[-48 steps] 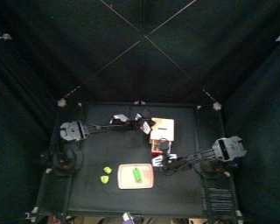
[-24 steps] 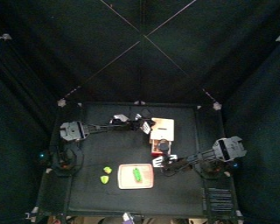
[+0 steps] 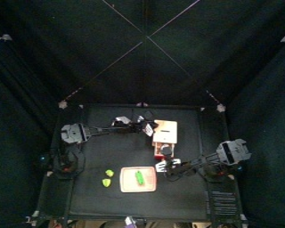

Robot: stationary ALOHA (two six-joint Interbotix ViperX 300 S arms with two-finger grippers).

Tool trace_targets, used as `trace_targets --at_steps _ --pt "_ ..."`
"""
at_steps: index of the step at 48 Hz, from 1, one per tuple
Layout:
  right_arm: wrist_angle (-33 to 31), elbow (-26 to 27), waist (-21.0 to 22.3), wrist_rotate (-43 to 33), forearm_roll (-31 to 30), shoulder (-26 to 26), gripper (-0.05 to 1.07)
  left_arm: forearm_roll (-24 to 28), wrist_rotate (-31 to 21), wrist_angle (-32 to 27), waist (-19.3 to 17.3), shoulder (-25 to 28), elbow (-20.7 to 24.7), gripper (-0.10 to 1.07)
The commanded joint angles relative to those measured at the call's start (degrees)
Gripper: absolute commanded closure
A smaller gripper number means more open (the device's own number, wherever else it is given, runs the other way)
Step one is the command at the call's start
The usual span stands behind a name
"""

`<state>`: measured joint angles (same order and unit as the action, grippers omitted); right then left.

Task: Open drawer

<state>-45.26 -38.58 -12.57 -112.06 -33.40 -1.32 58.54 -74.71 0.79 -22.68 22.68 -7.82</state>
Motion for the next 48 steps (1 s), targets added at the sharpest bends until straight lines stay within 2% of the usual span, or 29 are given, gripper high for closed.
trace_targets --at_steps 1,26,48 --pt "-0.1 1.0 -0.2 0.1 0.2 1.8 0.12 -0.1 0.1 -0.3 -0.2 -0.4 1.1 0.45" --pt "-0.1 0.6 -1.7 0.2 0.2 5.2 0.12 1.2 0.2 -0.2 1.4 -4.4 2.1 0.45" --pt "-0.1 0.5 -1.9 0.3 0.1 5.3 0.12 4.6 0.1 0.2 4.5 -10.7 -0.3 0.45"
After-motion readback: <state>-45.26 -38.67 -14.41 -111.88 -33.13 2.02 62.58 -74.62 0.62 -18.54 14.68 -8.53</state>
